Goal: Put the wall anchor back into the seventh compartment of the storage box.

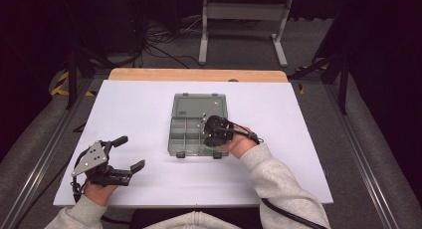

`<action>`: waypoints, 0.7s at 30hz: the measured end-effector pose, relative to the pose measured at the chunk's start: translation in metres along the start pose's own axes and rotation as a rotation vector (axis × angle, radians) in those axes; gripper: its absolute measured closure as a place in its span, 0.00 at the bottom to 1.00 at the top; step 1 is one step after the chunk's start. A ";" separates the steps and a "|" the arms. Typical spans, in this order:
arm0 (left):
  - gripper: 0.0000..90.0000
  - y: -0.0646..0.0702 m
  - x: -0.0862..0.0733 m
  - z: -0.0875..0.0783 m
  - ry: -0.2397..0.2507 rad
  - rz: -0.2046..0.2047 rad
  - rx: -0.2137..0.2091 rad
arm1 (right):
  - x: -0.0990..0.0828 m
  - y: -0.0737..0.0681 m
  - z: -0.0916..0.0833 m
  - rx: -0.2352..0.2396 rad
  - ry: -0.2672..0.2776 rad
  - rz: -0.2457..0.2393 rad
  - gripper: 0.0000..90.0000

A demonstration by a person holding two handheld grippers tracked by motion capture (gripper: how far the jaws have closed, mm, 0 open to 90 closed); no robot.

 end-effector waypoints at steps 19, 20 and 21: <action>0.05 0.000 0.000 0.000 0.001 0.001 -0.002 | 0.001 -0.003 0.006 -0.012 0.001 -0.002 0.86; 0.05 0.000 0.000 0.000 0.000 0.000 -0.002 | 0.003 -0.002 0.004 -0.015 0.012 -0.010 0.85; 0.05 0.000 0.000 0.000 -0.001 -0.001 -0.001 | 0.004 -0.002 0.002 -0.017 0.015 -0.008 0.84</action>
Point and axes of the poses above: each handheld gripper's, and its own axes: z roughly forward along the jaws, x roughly out of its top, y roughly to its right, the point moved 8 cm from there along z, roughly forward along the jaws, and after that the axes turned 11 degrees about -x, right-handed, at the moved point
